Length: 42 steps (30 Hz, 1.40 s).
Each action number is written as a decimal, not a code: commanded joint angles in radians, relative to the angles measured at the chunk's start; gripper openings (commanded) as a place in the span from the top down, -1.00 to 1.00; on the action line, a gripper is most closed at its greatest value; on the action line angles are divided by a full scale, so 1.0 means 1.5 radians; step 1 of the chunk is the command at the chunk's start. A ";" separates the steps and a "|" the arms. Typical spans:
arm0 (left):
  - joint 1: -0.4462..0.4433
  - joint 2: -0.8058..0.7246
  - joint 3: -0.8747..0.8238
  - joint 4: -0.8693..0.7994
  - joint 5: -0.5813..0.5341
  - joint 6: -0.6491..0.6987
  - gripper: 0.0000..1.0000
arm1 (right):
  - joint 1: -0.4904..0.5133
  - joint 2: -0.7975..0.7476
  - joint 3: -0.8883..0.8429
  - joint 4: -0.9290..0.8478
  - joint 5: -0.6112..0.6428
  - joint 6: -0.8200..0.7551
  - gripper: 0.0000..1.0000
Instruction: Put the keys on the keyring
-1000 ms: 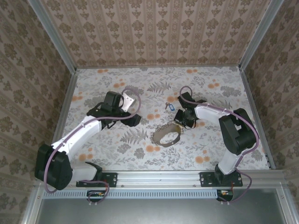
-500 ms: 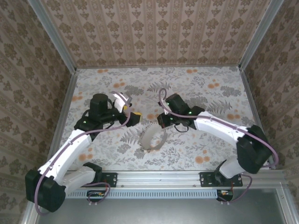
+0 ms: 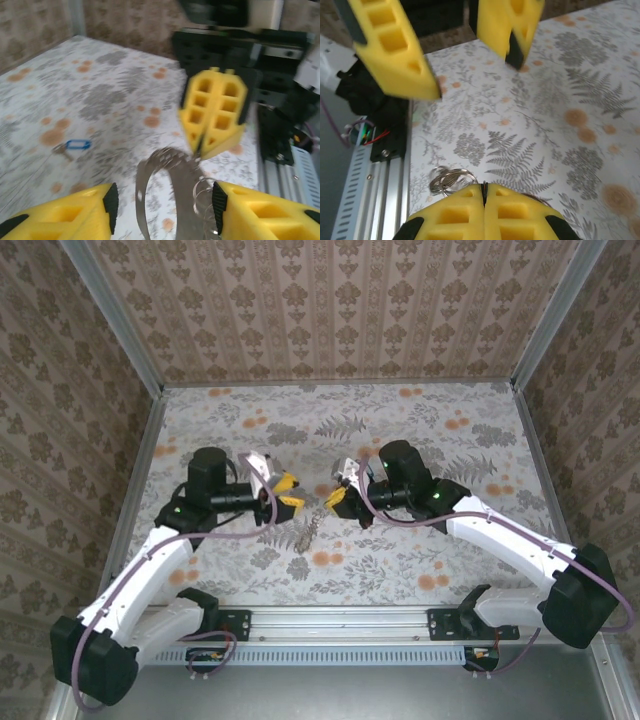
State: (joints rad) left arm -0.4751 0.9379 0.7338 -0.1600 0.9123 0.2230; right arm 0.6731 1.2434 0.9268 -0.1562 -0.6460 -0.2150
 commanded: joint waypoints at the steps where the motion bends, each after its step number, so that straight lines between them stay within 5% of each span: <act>1: -0.029 -0.007 -0.027 0.065 0.035 0.056 -0.01 | 0.004 -0.016 -0.007 0.034 -0.079 -0.052 1.00; 16: -0.090 0.057 0.005 -0.002 0.046 0.127 0.25 | 0.027 -0.023 -0.014 0.068 -0.058 -0.095 1.00; 29: -0.102 0.082 0.030 -0.017 0.028 0.151 1.00 | 0.039 -0.022 -0.025 0.091 -0.036 -0.102 1.00; 34: -0.101 0.055 0.013 0.037 0.024 0.136 1.00 | 0.036 -0.067 -0.062 0.079 0.002 -0.116 0.54; 42: -0.097 0.054 -0.010 0.121 0.050 0.092 1.00 | 0.022 -0.161 -0.137 0.056 0.025 -0.130 0.40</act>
State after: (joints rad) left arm -0.6212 1.0256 0.7338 -0.0731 0.9401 0.4007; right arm 0.7105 1.0359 0.7589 -0.0597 -0.6243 -0.3904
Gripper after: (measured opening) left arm 0.048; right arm 0.299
